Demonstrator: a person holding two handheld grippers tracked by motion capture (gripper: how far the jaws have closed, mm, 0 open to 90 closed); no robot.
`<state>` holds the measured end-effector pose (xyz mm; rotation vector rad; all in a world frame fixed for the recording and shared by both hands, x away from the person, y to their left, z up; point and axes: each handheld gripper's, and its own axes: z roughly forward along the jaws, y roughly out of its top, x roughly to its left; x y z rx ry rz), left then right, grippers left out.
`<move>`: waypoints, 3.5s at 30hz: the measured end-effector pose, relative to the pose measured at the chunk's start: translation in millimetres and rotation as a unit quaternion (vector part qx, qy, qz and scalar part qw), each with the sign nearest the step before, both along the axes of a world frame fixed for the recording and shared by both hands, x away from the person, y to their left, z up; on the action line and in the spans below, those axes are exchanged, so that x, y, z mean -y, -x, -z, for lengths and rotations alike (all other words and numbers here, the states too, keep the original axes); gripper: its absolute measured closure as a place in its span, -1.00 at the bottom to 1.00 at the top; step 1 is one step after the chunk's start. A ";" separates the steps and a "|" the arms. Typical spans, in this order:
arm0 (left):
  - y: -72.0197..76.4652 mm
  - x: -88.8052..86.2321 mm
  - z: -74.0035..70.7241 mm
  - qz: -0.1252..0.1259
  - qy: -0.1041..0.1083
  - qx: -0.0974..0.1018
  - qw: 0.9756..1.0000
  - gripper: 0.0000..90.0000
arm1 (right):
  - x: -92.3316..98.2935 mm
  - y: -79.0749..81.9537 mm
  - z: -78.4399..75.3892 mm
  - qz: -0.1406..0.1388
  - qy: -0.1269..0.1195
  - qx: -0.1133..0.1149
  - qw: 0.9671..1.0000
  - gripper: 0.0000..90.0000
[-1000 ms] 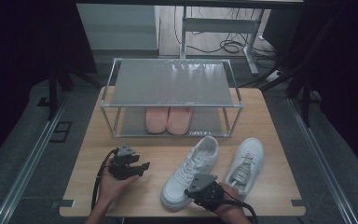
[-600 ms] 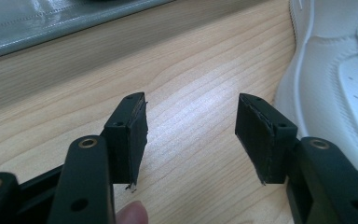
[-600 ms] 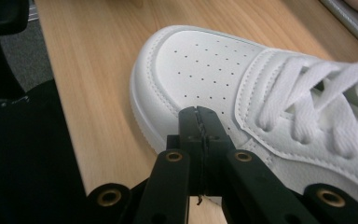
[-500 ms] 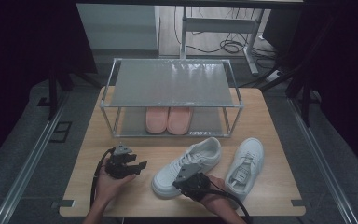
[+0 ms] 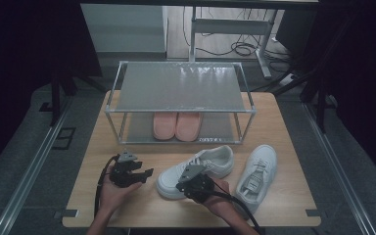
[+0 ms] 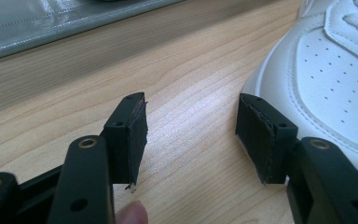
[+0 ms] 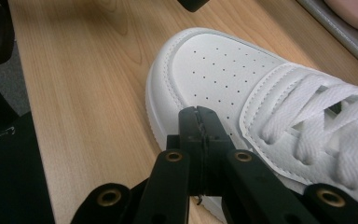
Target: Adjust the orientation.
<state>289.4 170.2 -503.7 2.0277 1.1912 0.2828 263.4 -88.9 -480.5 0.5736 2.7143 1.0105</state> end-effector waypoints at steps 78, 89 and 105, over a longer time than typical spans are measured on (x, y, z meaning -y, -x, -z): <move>0.2 2.4 2.1 0.003 -0.001 -0.005 1.000 -0.05 | 105.0 -64.8 -40.4 0.093 0.038 -0.025 0.995 1.00; 0.1 -3.3 -0.1 -0.006 0.004 -0.003 1.000 -0.05 | 97.9 -58.6 -39.6 0.103 0.055 -0.004 0.993 1.00; -0.1 -7.3 -1.5 -0.009 0.009 -0.004 1.000 -0.05 | 85.1 -44.2 -39.8 0.076 0.055 -0.008 0.996 1.00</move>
